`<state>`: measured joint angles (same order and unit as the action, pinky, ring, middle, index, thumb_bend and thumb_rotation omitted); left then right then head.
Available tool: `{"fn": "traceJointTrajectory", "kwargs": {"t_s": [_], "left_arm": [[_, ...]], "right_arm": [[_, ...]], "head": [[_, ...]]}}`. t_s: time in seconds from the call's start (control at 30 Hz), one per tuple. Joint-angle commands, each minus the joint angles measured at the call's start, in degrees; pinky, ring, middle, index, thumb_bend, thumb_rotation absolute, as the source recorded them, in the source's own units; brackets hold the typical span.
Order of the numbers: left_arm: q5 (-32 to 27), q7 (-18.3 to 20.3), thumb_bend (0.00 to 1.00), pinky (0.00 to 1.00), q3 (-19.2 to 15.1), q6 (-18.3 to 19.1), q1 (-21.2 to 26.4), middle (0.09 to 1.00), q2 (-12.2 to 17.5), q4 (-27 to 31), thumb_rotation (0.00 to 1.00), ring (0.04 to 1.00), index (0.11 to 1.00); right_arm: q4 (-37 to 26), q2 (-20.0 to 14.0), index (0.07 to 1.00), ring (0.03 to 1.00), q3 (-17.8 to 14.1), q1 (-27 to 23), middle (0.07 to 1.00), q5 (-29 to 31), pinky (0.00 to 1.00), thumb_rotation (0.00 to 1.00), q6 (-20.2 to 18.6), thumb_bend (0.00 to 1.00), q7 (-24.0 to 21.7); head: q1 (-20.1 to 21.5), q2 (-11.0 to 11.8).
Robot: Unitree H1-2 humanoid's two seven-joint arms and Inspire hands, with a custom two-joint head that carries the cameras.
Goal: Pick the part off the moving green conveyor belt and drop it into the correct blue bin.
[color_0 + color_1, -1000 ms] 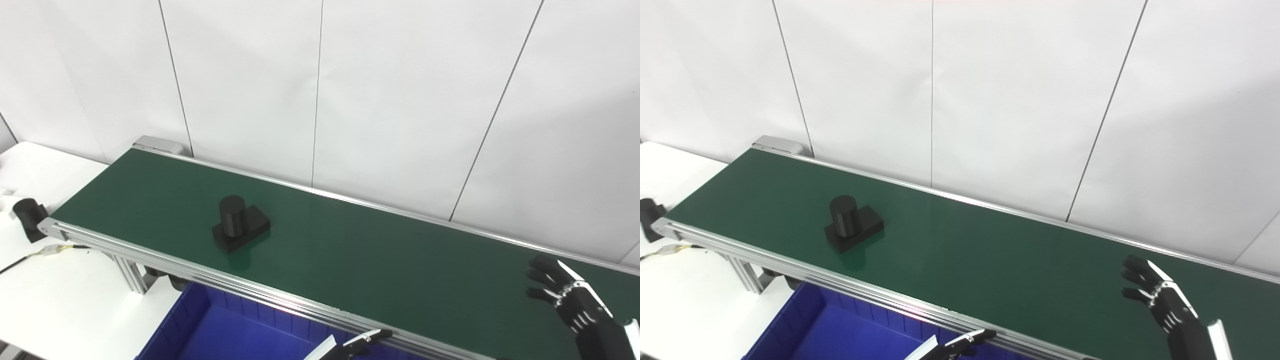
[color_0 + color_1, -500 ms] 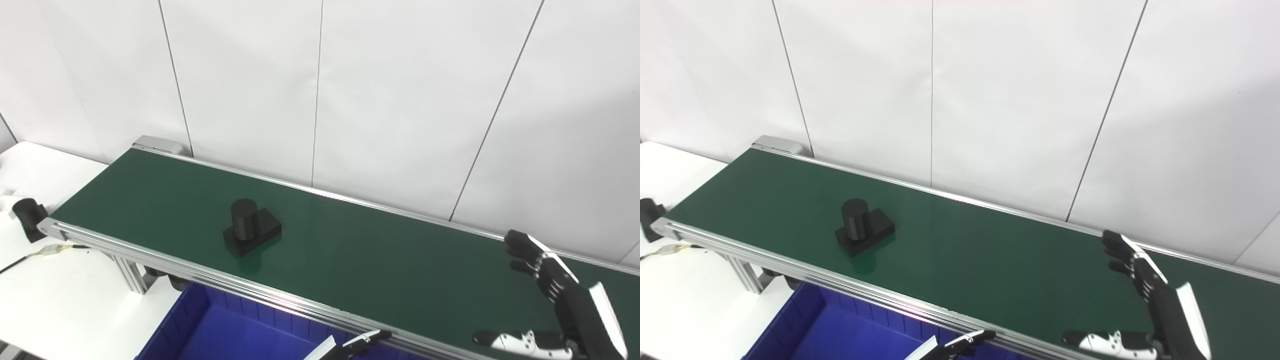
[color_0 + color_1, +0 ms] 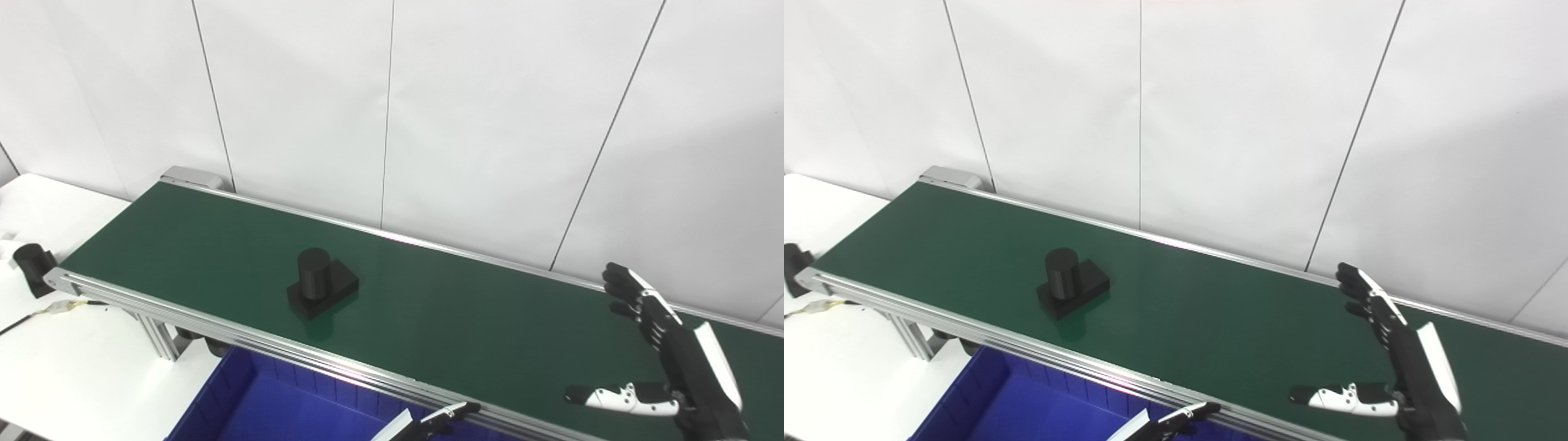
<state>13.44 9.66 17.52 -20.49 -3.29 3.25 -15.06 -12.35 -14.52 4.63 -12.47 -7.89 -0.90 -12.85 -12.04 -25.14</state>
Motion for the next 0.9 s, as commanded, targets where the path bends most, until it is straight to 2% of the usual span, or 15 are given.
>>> {"fn": "traceJointTrajectory", "kwargs": {"t_s": [0.0, 0.37, 0.5, 0.67, 0.87], "left_arm": [[0.15, -0.58, 0.96, 0.91, 0.07, -1.94, 1.11, 0.97, -0.14, 0.71, 0.3, 0.958, 0.93], [1.63, -1.08, 0.96, 0.89, 0.25, -1.68, 1.09, 0.971, -0.31, 0.73, 0.31, 0.951, 0.93], [1.03, -0.48, 0.96, 0.91, 0.38, -1.32, 0.99, 0.974, -0.33, 0.76, 0.31, 0.963, 0.929], [1.21, -0.09, 0.95, 0.89, 0.59, -0.26, 0.79, 0.972, -0.19, 1.65, 0.29, 0.958, 0.924], [1.21, -0.03, 0.96, 0.88, 0.89, -1.22, 0.66, 0.968, 0.19, 1.54, 0.3, 0.947, 0.918]], "right_arm": [[-0.12, -0.96, 0.907, 0.893, 0.04, -2.65, 0.9, -0.14, 0.84, 0.0, 0.48, 1.0, -0.37], [5.89, -1.71, 0.912, 0.896, 1.89, -6.22, 0.907, -2.05, 0.85, 0.08, 2.22, 1.0, -0.95], [7.62, -1.75, 0.912, 0.901, 2.7, -7.52, 0.911, -2.59, 0.86, 0.1, 1.71, 1.0, -1.51], [9.13, -1.64, 0.905, 0.903, 3.57, -8.9, 0.906, -3.31, 0.87, 0.1, 1.68, 1.0, -2.0], [11.56, -1.14, 0.907, 0.913, 5.04, -11.18, 0.914, -3.43, 0.88, 0.09, 1.95, 1.0, -2.55]], "head": [[-0.09, -0.01], [0.23, -0.37], [-0.04, -0.28], [0.05, -0.29], [0.36, -0.47]]}}
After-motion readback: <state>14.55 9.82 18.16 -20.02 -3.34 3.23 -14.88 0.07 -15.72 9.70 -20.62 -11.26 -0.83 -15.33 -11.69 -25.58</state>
